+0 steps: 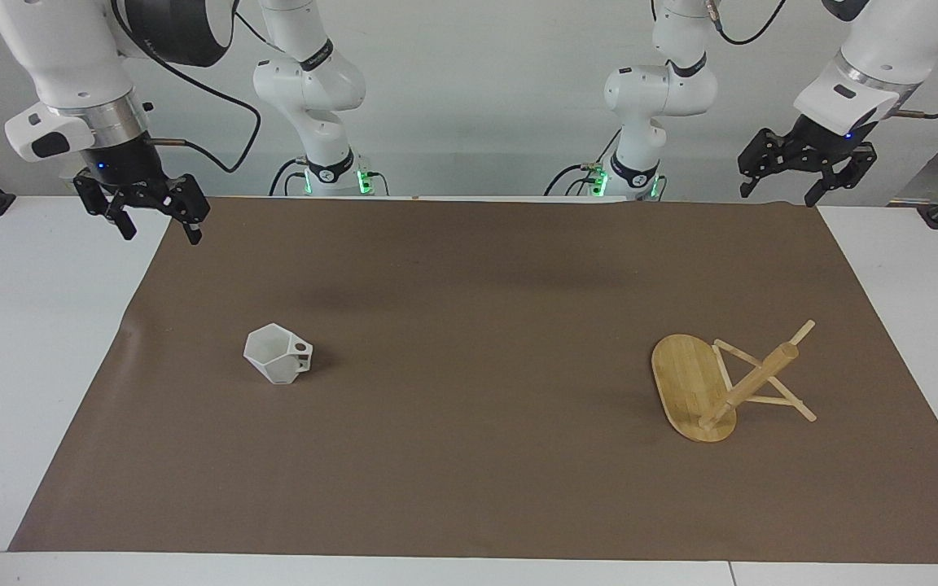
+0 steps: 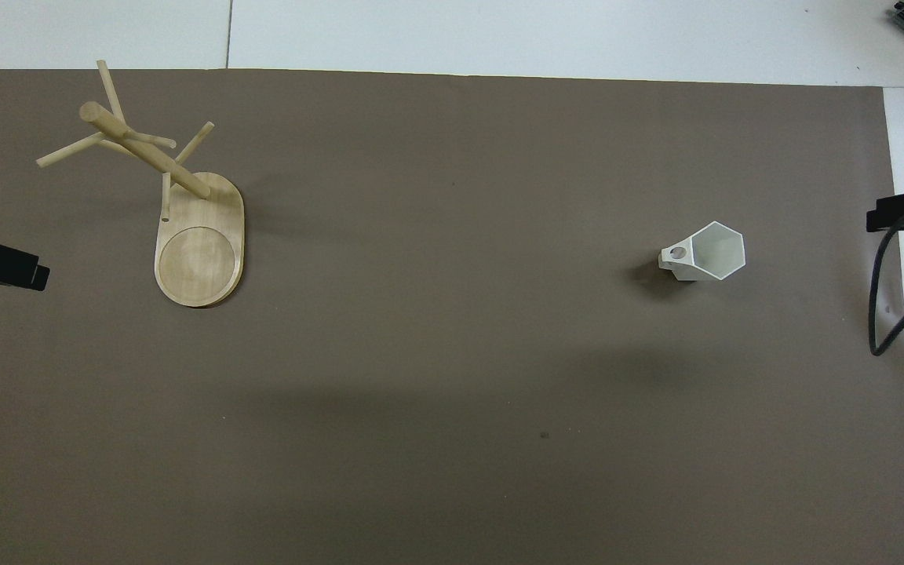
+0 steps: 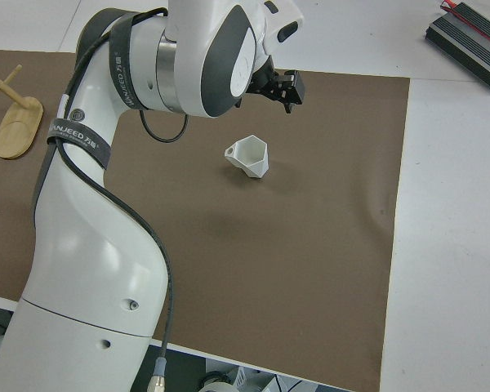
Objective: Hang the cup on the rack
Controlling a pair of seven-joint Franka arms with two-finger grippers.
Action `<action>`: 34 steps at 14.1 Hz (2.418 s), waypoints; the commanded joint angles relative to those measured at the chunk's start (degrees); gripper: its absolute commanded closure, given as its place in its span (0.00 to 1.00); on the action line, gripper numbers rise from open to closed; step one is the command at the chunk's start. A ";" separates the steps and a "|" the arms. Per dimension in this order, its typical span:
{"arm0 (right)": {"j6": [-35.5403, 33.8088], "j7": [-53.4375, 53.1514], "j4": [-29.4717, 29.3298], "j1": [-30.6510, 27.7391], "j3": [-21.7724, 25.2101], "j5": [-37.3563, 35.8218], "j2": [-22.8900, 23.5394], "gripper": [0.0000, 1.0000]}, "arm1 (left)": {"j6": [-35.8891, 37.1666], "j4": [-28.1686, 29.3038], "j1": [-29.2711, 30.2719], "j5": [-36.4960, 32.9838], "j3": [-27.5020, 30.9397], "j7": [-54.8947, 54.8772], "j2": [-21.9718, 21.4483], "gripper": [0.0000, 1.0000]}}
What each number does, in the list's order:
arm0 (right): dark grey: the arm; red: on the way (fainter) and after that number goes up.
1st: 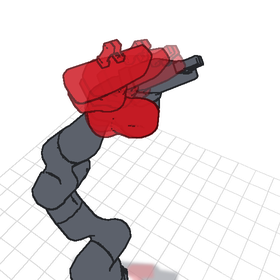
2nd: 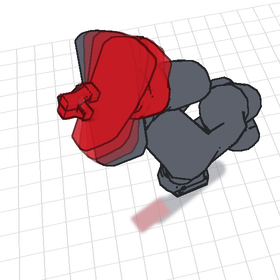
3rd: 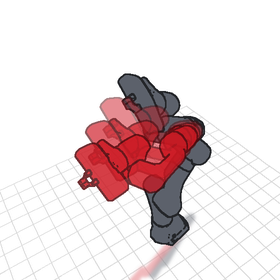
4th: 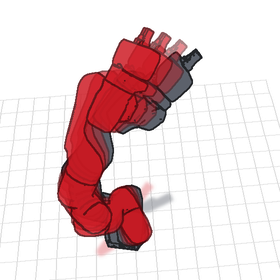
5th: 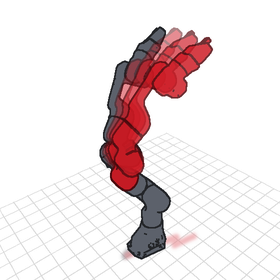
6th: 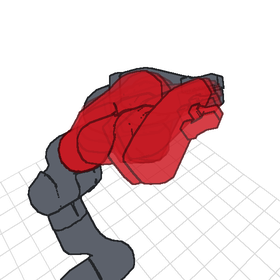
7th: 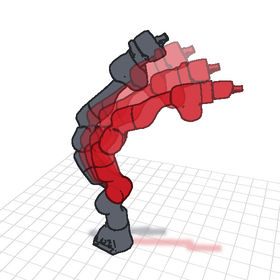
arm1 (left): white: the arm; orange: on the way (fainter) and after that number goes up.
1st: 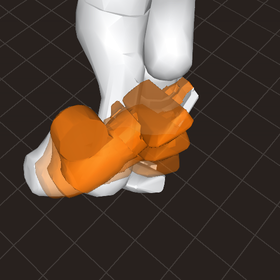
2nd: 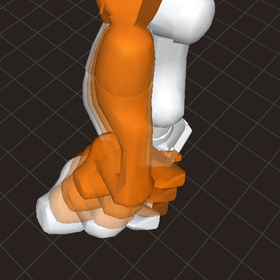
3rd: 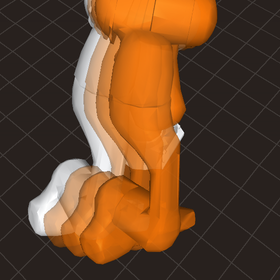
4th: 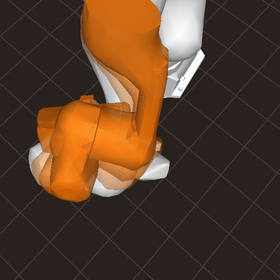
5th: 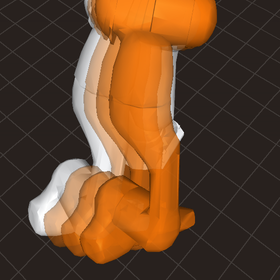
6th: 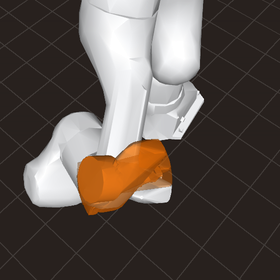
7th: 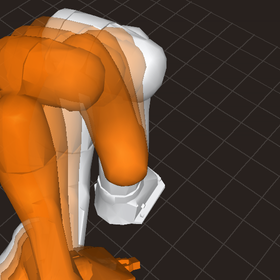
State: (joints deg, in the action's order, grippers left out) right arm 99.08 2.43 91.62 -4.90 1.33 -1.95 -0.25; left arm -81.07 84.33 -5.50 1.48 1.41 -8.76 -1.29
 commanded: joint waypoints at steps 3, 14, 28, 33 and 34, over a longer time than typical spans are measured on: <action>1.38 1.44 1.98 -0.90 -0.36 0.98 -1.51 0.00 | 0.12 1.72 0.13 -0.61 -0.09 0.32 -1.52 0.00; 19.30 1.44 16.92 -0.81 -0.54 0.98 -0.03 0.00 | 0.12 1.72 0.22 -0.61 -0.09 0.32 -1.52 0.00; 33.19 0.56 19.46 -0.73 -3.62 1.07 11.06 0.00 | 0.12 1.72 0.22 -0.61 -0.09 0.32 -1.52 0.00; 36.01 -3.48 22.63 -0.73 -3.62 1.07 11.85 0.00 | 0.12 1.72 0.22 -0.61 -0.09 0.32 -1.52 0.00; 36.10 -3.57 22.81 -0.73 -3.62 1.07 12.11 0.00 | 0.12 1.72 0.22 -0.61 -0.09 0.32 -1.52 0.00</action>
State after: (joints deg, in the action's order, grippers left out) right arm 133.65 -0.09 112.89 -4.89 -1.70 -1.56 12.16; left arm -81.07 84.33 -5.50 1.48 1.41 -8.76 -1.29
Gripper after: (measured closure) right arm 0.000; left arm 0.000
